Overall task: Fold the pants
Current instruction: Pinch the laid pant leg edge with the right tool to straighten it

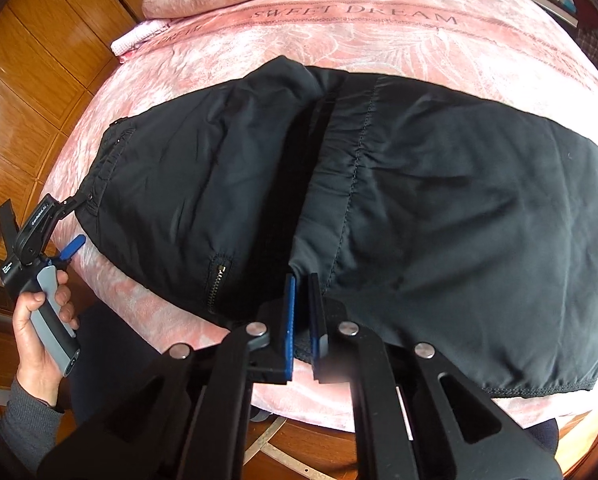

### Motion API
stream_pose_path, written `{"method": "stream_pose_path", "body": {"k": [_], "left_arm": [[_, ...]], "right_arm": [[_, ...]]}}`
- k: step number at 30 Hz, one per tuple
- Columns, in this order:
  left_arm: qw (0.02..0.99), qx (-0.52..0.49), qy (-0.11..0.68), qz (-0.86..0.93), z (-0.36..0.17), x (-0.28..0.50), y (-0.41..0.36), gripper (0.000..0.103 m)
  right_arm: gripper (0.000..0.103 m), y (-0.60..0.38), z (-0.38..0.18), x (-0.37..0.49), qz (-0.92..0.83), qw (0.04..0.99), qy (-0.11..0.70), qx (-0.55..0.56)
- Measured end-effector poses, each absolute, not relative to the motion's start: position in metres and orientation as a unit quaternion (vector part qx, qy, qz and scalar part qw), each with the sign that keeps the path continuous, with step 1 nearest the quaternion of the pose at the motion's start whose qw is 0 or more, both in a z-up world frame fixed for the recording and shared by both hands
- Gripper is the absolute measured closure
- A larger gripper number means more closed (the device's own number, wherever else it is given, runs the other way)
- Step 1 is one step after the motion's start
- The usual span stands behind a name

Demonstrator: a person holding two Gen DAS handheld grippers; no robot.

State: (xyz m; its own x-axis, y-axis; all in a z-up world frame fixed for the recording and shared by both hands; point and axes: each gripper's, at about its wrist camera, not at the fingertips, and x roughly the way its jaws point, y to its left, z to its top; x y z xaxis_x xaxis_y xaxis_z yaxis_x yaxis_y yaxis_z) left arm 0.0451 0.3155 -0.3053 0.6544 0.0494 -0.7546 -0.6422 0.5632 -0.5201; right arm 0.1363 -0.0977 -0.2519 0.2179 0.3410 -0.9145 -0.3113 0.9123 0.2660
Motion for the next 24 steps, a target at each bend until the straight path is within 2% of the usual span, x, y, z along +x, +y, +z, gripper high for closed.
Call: {"method": "stream_pose_path", "body": {"k": [2, 4, 7, 10, 11, 13, 16, 17, 20, 24], "left_arm": [[0.809, -0.417, 0.357, 0.212, -0.306, 0.045, 0.315, 0.013], [0.809, -0.416, 0.359, 0.210, -0.306, 0.046, 0.315, 0.013], [0.808, -0.418, 0.359, 0.208, -0.306, 0.045, 0.316, 0.013], [0.808, -0.419, 0.358, 0.207, -0.307, 0.045, 0.316, 0.013], [0.808, -0.420, 0.358, 0.206, -0.306, 0.044, 0.316, 0.013], [0.808, -0.420, 0.357, 0.205, -0.307, 0.043, 0.315, 0.013], [0.808, -0.420, 0.359, 0.204, -0.306, 0.043, 0.314, 0.012], [0.808, -0.420, 0.359, 0.205, -0.307, 0.043, 0.314, 0.012], [0.806, -0.422, 0.360, 0.206, -0.307, 0.042, 0.315, 0.012], [0.806, -0.423, 0.360, 0.206, -0.307, 0.042, 0.316, 0.012]], "right_arm": [[0.077, -0.109, -0.253, 0.137, 0.224, 0.769, 0.594, 0.068], [0.067, -0.127, -0.246, 0.132, 0.230, 0.763, 0.590, 0.134], [0.066, -0.149, -0.240, 0.114, 0.222, 0.755, 0.585, 0.194], [0.066, -0.151, -0.242, 0.095, 0.202, 0.757, 0.597, 0.172], [0.059, -0.147, -0.243, 0.090, 0.196, 0.764, 0.597, 0.146], [0.055, -0.140, -0.251, 0.089, 0.194, 0.760, 0.607, 0.129], [0.057, -0.129, -0.256, 0.098, 0.178, 0.774, 0.600, 0.091], [0.063, -0.127, -0.256, 0.103, 0.178, 0.779, 0.595, 0.082], [0.069, -0.122, -0.259, 0.122, 0.179, 0.779, 0.596, 0.079], [0.071, -0.119, -0.258, 0.129, 0.182, 0.781, 0.595, 0.057]]}}
